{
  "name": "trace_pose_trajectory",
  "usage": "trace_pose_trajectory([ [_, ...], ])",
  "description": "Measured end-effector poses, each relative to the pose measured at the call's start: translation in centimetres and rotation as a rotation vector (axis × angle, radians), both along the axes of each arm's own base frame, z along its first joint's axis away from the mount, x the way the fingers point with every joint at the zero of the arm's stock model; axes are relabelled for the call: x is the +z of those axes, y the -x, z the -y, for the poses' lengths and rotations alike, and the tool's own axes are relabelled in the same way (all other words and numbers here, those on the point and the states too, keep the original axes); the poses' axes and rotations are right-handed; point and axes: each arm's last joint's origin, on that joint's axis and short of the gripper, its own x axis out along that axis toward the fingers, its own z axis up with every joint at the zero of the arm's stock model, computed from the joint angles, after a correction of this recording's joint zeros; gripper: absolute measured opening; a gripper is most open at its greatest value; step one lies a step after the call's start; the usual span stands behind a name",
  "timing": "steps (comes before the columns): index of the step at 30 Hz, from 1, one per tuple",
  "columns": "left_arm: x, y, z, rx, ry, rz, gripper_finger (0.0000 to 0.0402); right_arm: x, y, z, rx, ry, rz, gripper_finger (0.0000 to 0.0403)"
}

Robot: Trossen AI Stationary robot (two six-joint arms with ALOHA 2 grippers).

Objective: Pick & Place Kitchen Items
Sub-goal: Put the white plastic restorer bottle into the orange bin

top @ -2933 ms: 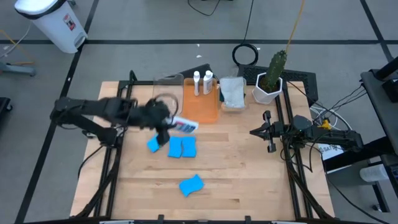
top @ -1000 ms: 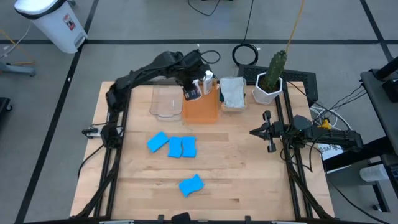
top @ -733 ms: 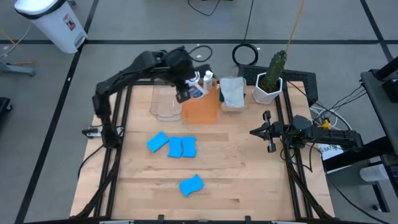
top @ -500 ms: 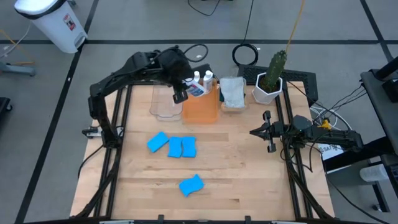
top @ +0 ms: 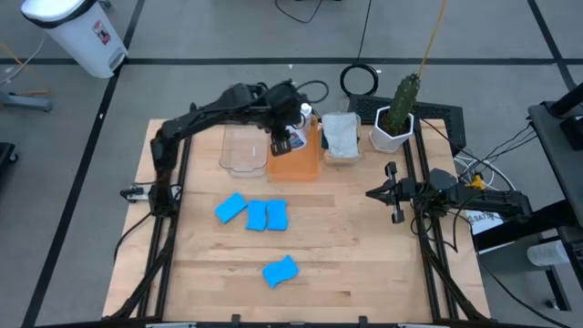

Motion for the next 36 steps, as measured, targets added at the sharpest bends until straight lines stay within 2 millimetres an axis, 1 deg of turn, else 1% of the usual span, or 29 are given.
trace_pose_trajectory([
  [2, -0.8, -0.5, -0.4, 0.005, 0.007, -0.021, 0.0138, 0.0, 0.0, 0.0, 0.000, 0.000, 0.000, 0.0000],
  [9, -2.8, -1.3, -2.2, 0.038, 0.006, -0.067, 0.0138, 0.0, 0.0, 0.0, 0.000, 0.000, 0.000, 0.0000],
  [18, -4.1, -1.8, -4.3, 0.063, -0.002, -0.061, 0.0139, 0.0, 0.0, 0.0, 0.000, 0.000, 0.000, 0.0000],
  [23, -4.6, -1.9, -4.7, 0.053, -0.003, -0.071, 0.0142, 0.0, 0.0, 0.0, 0.000, 0.000, 0.000, 0.0000],
  [28, -5.4, -2.3, -5.1, 0.054, 0.015, -0.080, 0.0139, 0.0, 0.0, 0.0, 0.000, 0.000, 0.000, 0.0000],
  [34, -7.0, -2.9, -5.8, 0.058, 0.034, -0.101, 0.0139, 0.0, 0.0, 0.0, 0.000, 0.000, 0.000, 0.0000],
  [36, -7.1, -3.0, -5.8, 0.058, 0.035, -0.101, 0.0139, 0.0, 0.0, 0.0, 0.000, 0.000, 0.000, 0.0000],
])
